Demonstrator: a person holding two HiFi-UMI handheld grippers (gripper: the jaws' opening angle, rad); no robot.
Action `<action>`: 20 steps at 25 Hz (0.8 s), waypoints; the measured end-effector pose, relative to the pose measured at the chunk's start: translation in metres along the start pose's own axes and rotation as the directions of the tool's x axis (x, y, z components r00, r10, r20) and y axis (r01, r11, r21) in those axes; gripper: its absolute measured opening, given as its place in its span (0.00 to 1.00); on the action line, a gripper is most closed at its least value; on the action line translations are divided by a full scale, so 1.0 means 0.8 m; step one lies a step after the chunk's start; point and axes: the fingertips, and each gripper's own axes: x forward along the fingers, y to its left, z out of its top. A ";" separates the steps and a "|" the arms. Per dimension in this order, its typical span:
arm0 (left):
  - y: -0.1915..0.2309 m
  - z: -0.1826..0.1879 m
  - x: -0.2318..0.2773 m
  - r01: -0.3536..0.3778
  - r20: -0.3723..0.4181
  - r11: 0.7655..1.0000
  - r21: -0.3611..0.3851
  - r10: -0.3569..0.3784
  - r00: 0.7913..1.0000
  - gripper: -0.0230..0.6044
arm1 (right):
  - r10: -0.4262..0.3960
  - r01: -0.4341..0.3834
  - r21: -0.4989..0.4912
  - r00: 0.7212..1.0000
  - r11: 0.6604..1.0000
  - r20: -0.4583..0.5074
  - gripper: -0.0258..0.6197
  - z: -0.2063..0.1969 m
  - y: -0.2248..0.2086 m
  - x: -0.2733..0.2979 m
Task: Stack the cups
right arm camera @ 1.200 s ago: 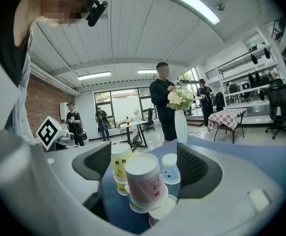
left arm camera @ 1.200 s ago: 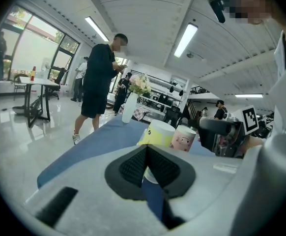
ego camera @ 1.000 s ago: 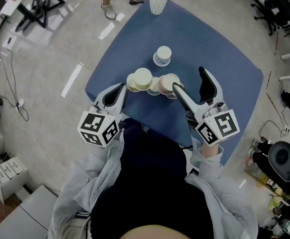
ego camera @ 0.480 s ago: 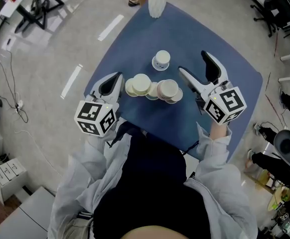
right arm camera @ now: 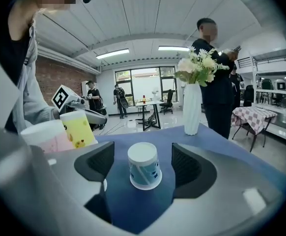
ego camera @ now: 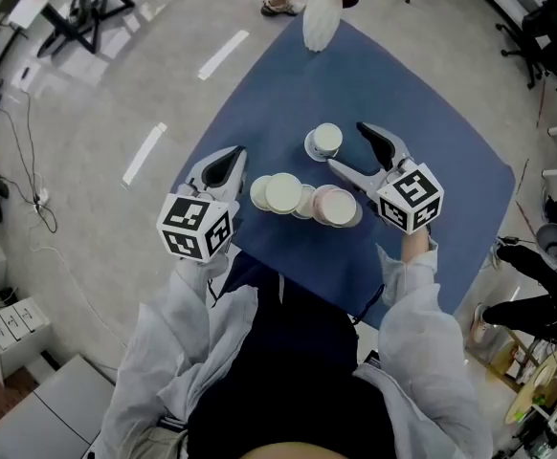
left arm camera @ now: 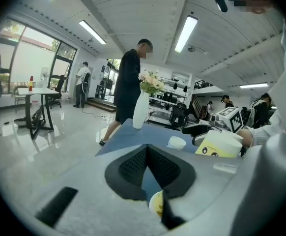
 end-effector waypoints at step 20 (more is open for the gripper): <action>0.033 -0.033 0.007 -0.045 -0.050 0.997 -0.055 0.042 0.998 0.03 | 0.113 -0.117 -0.053 0.990 0.992 -0.081 0.47 -0.035 -0.001 0.066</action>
